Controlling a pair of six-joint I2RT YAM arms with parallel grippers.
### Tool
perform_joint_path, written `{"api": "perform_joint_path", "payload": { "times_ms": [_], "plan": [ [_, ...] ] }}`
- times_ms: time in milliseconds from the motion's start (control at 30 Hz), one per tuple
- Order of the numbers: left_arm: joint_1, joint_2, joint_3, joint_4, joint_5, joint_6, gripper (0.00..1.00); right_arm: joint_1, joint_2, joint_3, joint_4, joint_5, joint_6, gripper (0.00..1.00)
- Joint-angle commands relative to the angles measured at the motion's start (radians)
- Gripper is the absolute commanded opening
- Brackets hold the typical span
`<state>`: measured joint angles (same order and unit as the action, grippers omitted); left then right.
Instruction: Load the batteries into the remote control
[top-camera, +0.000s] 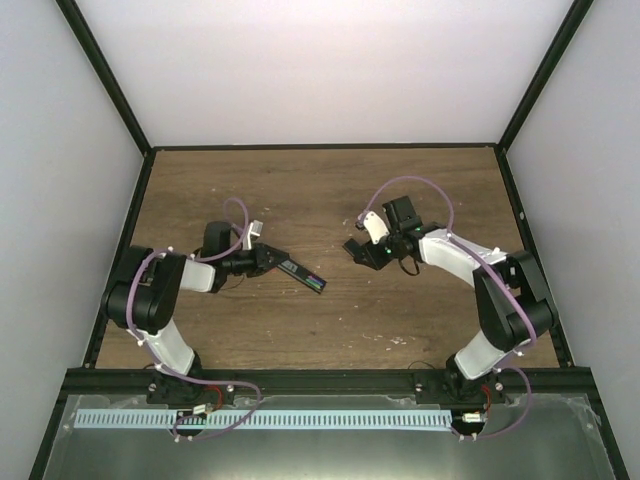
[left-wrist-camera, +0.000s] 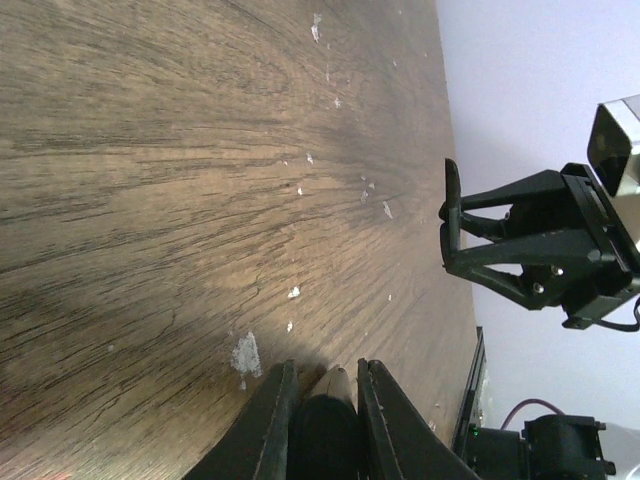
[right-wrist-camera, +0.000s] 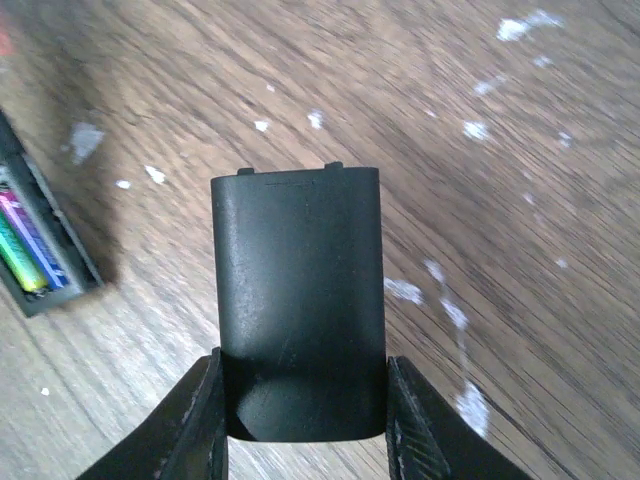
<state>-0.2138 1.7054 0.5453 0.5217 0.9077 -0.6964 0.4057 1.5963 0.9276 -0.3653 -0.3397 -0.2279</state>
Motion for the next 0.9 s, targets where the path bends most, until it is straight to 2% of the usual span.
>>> {"api": "perform_joint_path", "payload": {
  "times_ms": [0, 233, 867],
  "plan": [
    [0.001, 0.042, -0.042, 0.115, -0.046, 0.003, 0.0, 0.058, -0.004, -0.009, 0.052, -0.069, -0.032, 0.16],
    [0.003, 0.064, -0.059, 0.139, -0.069, 0.01, 0.0, 0.147, 0.041, 0.001, 0.082, -0.081, -0.067, 0.16],
    [0.004, 0.06, -0.048, 0.121, -0.072, 0.024, 0.0, 0.253, 0.15, 0.075, 0.069, -0.121, -0.13, 0.16]
  ]
}}
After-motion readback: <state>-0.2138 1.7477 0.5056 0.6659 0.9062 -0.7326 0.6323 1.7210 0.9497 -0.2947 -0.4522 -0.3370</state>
